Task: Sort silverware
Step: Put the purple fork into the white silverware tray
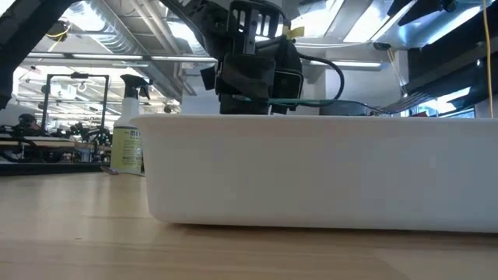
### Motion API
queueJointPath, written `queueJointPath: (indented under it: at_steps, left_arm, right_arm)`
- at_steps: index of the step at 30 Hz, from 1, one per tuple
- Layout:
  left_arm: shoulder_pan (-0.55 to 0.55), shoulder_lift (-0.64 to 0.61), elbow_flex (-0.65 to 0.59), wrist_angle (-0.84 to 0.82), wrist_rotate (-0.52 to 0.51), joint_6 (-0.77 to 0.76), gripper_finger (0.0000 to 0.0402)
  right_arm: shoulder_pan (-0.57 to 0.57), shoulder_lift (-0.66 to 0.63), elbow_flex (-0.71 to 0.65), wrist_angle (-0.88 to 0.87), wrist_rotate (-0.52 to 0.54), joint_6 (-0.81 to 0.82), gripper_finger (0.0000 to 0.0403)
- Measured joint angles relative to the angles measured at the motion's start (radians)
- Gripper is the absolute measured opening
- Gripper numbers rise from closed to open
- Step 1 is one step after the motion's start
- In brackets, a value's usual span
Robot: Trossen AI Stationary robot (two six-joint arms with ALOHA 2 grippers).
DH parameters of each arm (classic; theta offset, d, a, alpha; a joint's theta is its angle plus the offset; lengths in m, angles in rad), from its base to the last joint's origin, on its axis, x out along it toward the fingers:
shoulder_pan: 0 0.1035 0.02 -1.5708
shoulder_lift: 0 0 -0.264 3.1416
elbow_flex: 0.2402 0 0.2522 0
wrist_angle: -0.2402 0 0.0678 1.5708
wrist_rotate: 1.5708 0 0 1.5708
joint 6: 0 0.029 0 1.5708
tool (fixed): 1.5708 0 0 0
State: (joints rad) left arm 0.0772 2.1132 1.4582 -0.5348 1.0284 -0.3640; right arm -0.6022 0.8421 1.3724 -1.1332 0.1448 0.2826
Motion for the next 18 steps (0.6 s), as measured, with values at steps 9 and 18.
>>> queueJointPath:
  at_steps: [9, 18]
  left_arm:
    - [-0.018, 0.001, -0.001, 0.002, -0.033, -0.012, 0.0014]
    - [-0.017, 0.006, -0.005, -0.082, -0.036, -0.099, 0.0074]
  right_arm:
    - [0.0, 0.0, 0.0, 0.0, 0.0, -0.001, 0.0211]
    - [0.0, 0.0, 0.0, 0.001, 0.0, -0.001, 0.0211]
